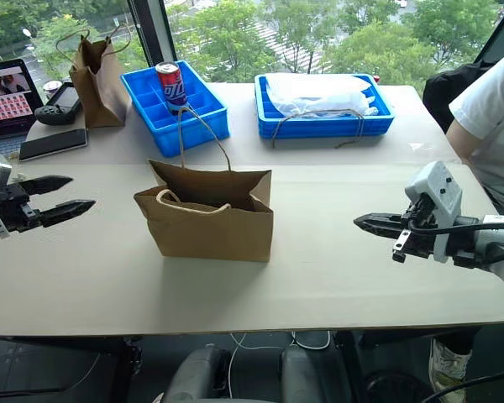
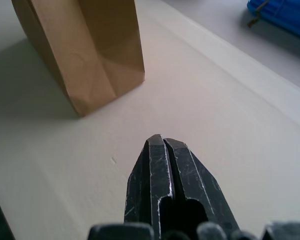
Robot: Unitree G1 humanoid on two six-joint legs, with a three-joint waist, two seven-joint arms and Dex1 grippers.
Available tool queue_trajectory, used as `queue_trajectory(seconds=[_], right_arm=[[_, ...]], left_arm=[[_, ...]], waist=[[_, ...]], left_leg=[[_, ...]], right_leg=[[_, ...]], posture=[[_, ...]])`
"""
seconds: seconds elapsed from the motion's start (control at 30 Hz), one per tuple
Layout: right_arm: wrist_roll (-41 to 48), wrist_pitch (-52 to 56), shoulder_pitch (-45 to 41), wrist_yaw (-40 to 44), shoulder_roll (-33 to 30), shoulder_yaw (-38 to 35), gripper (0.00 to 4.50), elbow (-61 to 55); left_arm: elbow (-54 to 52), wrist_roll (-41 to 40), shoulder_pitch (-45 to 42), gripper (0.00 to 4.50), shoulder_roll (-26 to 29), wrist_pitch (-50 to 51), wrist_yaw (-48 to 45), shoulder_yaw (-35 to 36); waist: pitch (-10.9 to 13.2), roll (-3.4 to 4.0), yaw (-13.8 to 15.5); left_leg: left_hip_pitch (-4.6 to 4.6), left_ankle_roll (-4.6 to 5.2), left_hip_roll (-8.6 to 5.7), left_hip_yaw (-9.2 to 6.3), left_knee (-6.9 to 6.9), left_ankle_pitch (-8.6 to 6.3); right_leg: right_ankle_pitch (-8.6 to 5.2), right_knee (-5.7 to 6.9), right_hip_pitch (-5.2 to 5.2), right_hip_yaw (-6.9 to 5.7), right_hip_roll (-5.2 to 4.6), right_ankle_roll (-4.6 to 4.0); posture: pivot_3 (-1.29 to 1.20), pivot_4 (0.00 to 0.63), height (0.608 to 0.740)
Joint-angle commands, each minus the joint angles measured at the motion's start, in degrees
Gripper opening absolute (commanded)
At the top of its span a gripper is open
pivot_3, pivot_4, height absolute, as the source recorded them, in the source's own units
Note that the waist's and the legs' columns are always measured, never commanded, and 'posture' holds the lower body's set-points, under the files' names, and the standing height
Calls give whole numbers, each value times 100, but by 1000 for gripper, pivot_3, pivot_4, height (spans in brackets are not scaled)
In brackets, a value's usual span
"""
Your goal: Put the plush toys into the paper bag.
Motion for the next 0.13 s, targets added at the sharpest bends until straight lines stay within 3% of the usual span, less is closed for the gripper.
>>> queue_trajectory(seconds=[0.03, 0.13], right_arm=[[-246, -365, -24, -165, 93, -24, 0, 93], [-359, -470, -55, -313, 213, 3, 0, 221]], left_arm=[[-256, 60, 165, 4460, -176, -310, 354, 104], [-313, -51, 93, 4460, -243, -120, 325, -34]], waist=[[0, 0, 10], [0, 0, 14]], left_leg=[[2, 0, 0, 2, -1, 0], [0, 0, 1, 2, -1, 0]], right_leg=[[0, 1, 0, 0, -2, 0], [0, 2, -2, -2, -1, -1]], posture=[[0, 150, 740], [0, 150, 740]])
